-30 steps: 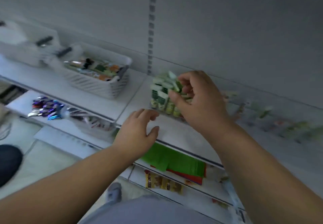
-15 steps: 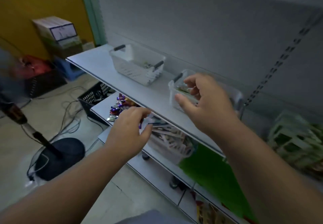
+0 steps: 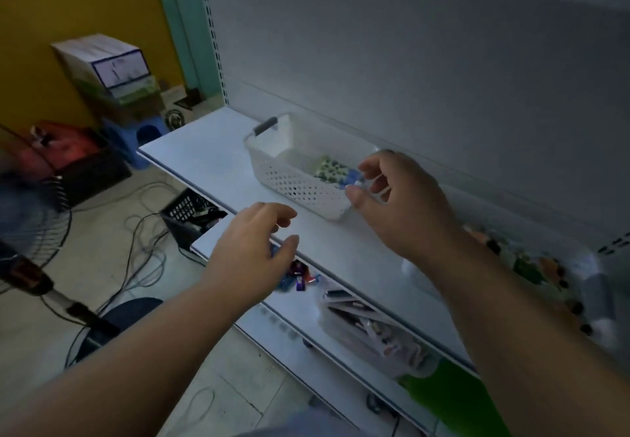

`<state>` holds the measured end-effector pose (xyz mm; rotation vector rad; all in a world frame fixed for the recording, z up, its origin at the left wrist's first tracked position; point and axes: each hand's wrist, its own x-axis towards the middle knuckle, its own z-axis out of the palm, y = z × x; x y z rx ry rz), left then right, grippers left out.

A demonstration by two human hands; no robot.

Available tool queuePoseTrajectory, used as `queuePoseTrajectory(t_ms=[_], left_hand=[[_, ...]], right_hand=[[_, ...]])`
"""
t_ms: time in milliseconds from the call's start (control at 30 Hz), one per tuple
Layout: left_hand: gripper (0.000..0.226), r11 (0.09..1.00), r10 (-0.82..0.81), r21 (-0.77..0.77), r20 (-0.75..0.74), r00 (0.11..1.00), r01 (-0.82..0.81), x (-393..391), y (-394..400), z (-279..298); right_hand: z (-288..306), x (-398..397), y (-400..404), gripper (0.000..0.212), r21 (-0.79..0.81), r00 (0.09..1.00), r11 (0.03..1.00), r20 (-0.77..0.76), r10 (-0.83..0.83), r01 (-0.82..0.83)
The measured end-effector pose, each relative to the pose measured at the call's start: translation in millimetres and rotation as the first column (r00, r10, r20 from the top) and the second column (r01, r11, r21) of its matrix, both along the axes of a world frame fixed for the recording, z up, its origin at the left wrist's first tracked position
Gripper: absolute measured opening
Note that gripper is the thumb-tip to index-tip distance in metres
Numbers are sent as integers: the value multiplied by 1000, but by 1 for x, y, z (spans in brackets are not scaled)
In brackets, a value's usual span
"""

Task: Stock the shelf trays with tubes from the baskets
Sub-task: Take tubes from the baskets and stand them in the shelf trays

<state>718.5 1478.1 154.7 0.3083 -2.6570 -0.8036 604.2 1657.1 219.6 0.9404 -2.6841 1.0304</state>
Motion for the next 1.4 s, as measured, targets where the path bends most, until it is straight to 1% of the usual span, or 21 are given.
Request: queuePoseTrajectory(t_ms=[133, 233, 367, 500, 600, 700, 767, 833, 933, 1000, 1133, 1233, 1267, 1300, 1333, 1367, 1400], left_hand=[[30, 1000, 2, -18, 10, 1000, -2, -30, -39, 14], [30, 1000, -9, 13, -26, 1000, 9, -54, -66, 19], [27, 996, -93, 3, -84, 992, 93, -88, -104, 11], [26, 973, -232, -33, -120, 965, 230, -126, -145, 5], [26, 934, -356, -41, -156, 921, 354, -153, -170, 9], [26, 904, -424, -16, -179, 888, 428, -173, -184, 11], [25, 888, -451, 6, -180, 874, 460, -179, -188, 9], [25, 870, -484, 11, -176, 857, 493, -182, -191, 6], [28, 852, -512, 17, -171, 842, 523, -185, -197, 1], [25, 841, -532, 12, -164, 831, 541, -187, -200, 0], [27, 833, -546, 3, -149, 824, 553, -192, -202, 0], [29, 831, -550, -4, -144, 822, 556, -193, -203, 0], [29, 831, -552, -5, -140, 822, 557, -193, -203, 0], [29, 829, -554, -6, -139, 821, 559, -194, -203, -1], [29, 827, -557, -4, -141, 818, 562, -194, -203, -1], [28, 825, -559, -1, -144, 817, 565, -195, -203, -1], [28, 824, -560, 2, -145, 816, 566, -196, -203, -1]], right_hand=[[-9, -48, -43, 20, -26, 1000, 999, 8, 24, -24], [-16, -76, -69, 19, -6, 997, 999, 53, 49, -49], [-31, -115, -104, 24, 113, 992, 993, 124, 31, -45], [-46, -139, -140, 25, 285, 952, 956, 304, -16, -75], [-54, -149, -165, 25, 388, 910, 909, 415, -27, -150], [-61, -154, -184, 27, 508, 902, 831, 431, -19, -226], [-65, -155, -191, 26, 553, 905, 800, 425, -28, -235], [-67, -156, -195, 26, 561, 891, 794, 450, -56, -234], [-65, -157, -197, 30, 574, 889, 792, 448, -93, -206], [-66, -158, -198, 29, 582, 883, 785, 458, -101, -212], [-69, -159, -206, 21, 578, 833, 763, 544, -98, -288], [-68, -158, -210, 11, 614, 848, 730, 523, -90, -301], [-66, -157, -210, 9, 615, 856, 735, 509, -94, -285], [-65, -156, -208, 11, 599, 865, 762, 491, -106, -247], [-62, -155, -204, 9, 570, 870, 800, 475, -136, -186], [-57, -154, -198, 4, 520, 872, 846, 461, -166, -114], [-51, -152, -189, 5, 453, 870, 891, 450, -202, -28]])
